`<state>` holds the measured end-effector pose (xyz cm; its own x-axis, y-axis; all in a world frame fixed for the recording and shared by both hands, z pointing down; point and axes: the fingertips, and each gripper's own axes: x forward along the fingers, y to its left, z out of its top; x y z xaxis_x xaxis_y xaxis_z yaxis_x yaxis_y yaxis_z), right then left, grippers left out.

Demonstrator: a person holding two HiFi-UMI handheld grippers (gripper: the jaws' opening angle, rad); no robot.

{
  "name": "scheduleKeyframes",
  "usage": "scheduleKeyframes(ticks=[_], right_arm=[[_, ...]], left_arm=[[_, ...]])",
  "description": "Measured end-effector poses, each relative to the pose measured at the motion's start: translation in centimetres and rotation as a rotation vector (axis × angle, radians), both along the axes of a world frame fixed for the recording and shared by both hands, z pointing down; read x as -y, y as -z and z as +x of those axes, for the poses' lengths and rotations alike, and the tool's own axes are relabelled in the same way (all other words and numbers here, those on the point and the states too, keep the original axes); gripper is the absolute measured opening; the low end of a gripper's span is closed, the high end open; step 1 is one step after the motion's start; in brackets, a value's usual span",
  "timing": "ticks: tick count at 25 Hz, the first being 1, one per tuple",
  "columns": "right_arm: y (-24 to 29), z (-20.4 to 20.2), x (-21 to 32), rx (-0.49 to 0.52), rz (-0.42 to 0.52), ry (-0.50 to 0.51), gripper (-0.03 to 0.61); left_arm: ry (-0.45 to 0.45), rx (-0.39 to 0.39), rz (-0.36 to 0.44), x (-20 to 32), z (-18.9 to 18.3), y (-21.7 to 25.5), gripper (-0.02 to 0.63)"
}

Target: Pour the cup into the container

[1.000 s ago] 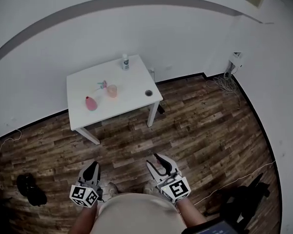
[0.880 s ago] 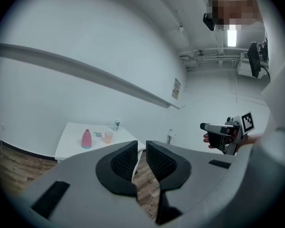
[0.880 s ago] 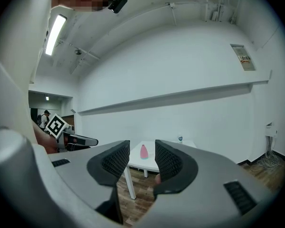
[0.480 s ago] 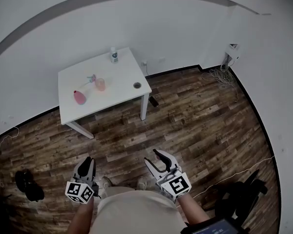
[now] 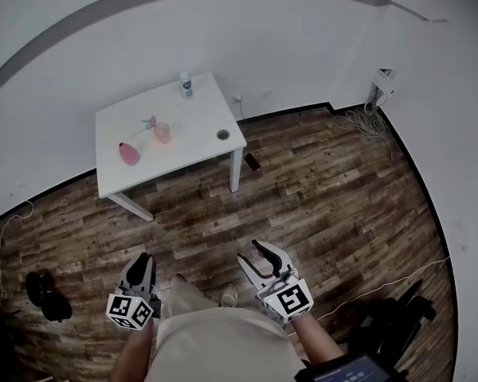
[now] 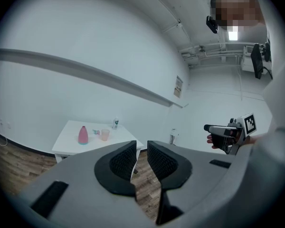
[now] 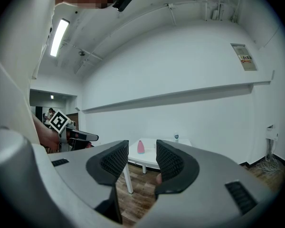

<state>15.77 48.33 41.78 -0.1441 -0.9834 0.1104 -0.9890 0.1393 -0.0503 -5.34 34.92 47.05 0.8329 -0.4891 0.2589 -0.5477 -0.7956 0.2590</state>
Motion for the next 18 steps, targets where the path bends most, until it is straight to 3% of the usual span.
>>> scheduleKeyframes(ticks=[8,18], right_arm=[[-0.4,0.2,3.9,-0.015,-0.026,0.022,0.164],[-1.2,0.3,13.2,-0.048,-0.066,0.029,0.164]], left_arm=[[0.041,-0.003,-0.024,3.0,-0.8,-0.6,0.061],[0.027,-0.005,-0.059,11.5,-0.1,-2.3,0.064]])
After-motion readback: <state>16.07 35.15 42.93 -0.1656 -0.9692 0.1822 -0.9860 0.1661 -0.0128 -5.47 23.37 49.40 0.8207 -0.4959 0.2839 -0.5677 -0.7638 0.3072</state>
